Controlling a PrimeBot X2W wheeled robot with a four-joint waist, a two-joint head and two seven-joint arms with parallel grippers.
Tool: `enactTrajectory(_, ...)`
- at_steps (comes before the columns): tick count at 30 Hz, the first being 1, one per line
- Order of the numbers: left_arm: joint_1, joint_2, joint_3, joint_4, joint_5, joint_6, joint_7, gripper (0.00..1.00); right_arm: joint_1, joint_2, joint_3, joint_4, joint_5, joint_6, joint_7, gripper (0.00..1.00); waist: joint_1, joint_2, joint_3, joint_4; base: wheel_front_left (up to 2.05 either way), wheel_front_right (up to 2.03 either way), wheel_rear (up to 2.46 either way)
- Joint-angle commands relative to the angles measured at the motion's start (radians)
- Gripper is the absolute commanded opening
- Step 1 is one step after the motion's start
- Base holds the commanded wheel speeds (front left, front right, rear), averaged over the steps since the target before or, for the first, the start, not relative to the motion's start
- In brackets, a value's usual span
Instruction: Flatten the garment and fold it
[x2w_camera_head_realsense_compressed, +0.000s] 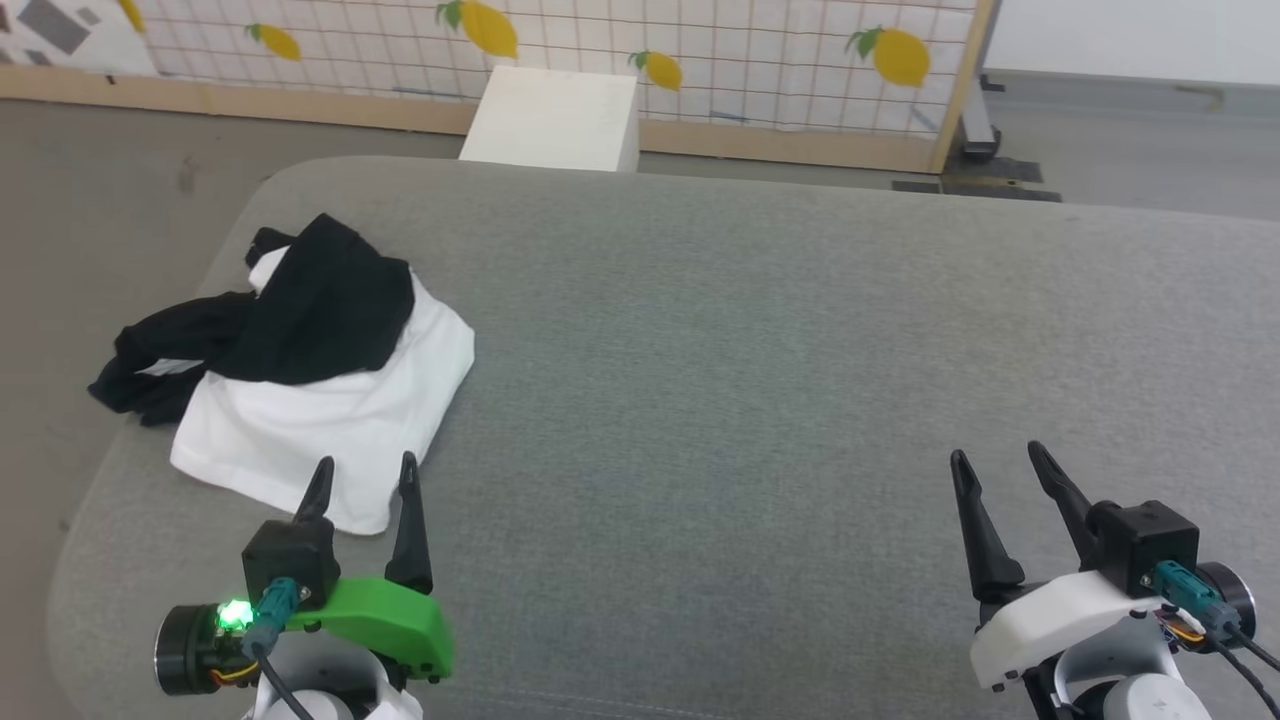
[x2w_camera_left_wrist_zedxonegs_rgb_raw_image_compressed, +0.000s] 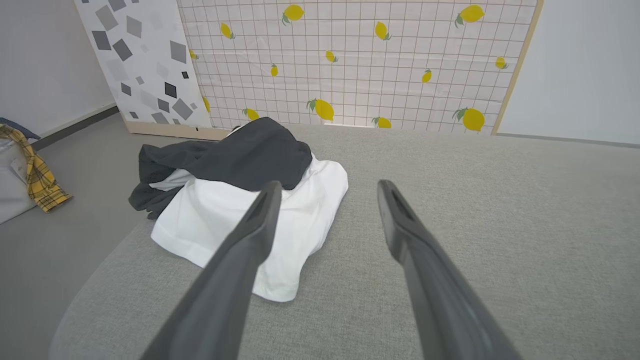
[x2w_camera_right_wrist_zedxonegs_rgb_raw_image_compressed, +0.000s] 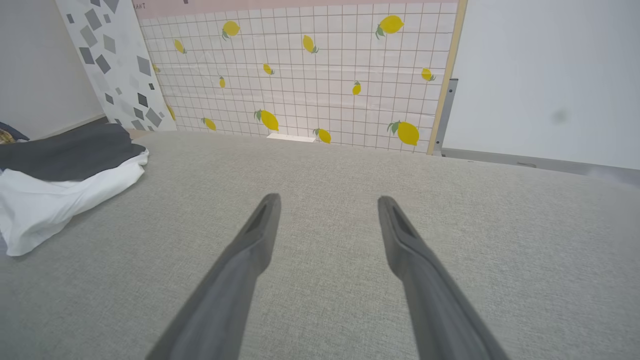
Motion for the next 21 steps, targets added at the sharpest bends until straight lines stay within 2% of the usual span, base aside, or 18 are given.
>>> enactTrajectory(1, 0.019, 0.004, 0.002, 0.002, -0.016, 0.008, -0.011, 1.00, 0.012, 0.001, -0.002, 0.009, 0.012, -0.001, -0.011, 1.00, 0.0000, 0.0000, 0.000, 0.026, 0.00, 0.00, 0.00)
enactTrajectory(21, 0.045, 0.004, 0.004, 0.011, -0.046, 0.033, -0.052, 1.00, 0.012, 0.001, 0.004, 0.058, 0.053, -0.001, -0.042, 1.00, 0.0000, 0.0000, 0.002, 0.169, 0.00, 0.00, 0.00)
